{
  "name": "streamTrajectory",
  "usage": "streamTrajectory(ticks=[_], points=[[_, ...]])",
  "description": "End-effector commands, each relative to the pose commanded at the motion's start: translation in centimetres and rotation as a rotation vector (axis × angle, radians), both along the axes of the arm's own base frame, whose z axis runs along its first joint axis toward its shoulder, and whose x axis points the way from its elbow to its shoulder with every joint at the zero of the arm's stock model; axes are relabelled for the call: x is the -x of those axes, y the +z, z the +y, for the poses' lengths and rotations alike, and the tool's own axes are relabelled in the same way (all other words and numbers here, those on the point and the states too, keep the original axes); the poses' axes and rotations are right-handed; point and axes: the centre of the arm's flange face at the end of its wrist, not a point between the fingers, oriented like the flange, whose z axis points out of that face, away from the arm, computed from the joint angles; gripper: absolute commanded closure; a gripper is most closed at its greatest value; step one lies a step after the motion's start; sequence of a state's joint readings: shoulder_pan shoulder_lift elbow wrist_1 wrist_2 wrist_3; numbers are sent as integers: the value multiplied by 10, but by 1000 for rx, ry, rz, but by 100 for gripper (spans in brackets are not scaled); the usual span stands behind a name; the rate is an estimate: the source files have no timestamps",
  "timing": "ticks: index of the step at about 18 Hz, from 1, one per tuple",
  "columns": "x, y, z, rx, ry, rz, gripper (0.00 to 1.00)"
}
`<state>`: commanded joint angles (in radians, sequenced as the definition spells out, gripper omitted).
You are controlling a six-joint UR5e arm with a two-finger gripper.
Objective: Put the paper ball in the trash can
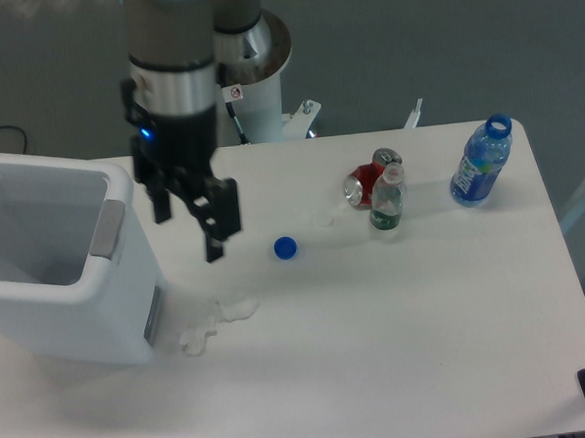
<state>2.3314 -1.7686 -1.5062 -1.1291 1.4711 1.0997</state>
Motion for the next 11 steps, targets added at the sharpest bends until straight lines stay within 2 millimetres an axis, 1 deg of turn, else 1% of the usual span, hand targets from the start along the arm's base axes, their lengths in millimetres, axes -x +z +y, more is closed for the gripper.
streamTrajectory(ticks=[1, 2, 3, 5, 6, 8, 11], points=[[15, -15, -8, 29, -10, -4, 0], [36, -32, -17, 68, -24, -3, 0], [51, -45, -23, 98, -36, -5, 0], [78, -70, -27, 153, -20, -9, 0], [87, -75, -30, 176, -6, -5, 0], [96, -88, -35, 193, 7, -22, 0], [98, -108, -33, 214, 5, -48, 0]])
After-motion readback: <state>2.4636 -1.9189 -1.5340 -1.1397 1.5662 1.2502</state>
